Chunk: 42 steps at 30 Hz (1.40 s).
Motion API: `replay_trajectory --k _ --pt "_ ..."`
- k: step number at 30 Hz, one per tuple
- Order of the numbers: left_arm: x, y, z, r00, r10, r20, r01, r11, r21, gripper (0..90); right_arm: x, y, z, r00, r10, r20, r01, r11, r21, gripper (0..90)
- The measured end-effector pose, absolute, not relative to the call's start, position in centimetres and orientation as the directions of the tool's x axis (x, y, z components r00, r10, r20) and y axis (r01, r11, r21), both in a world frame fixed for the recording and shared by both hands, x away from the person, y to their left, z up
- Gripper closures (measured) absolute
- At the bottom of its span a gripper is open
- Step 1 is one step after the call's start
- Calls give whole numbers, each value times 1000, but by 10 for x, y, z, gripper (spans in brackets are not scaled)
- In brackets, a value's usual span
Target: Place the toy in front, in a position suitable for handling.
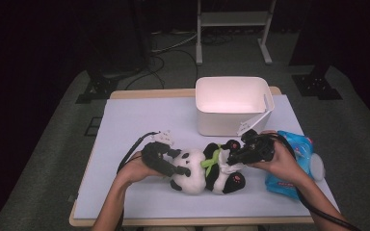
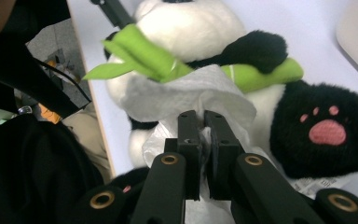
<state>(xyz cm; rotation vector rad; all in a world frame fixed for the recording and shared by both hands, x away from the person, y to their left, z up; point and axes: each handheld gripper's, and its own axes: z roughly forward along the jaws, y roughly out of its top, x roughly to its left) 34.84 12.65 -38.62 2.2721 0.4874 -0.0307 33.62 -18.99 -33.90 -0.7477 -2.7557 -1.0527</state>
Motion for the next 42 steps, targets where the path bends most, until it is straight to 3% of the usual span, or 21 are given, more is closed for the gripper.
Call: replay_trajectory --k 10,16,21,32,42 --pt "349 128 -387 921 346 -177 364 -608 705 269 314 -203 -315 -892 389 229 441 641 628 850" --pt "348 128 -387 920 351 -174 366 -608 705 269 303 -213 -325 -881 415 229 465 661 589 850" --pt "347 128 -388 918 354 -180 371 -603 706 269 309 -210 -337 -873 413 259 481 645 594 850" --pt "347 130 -389 919 349 -182 369 -602 708 269 338 -161 -333 -898 378 224 432 671 602 850" --pt "346 130 -389 921 345 -180 364 -603 710 269 343 -193 -351 -856 442 270 510 633 582 851"
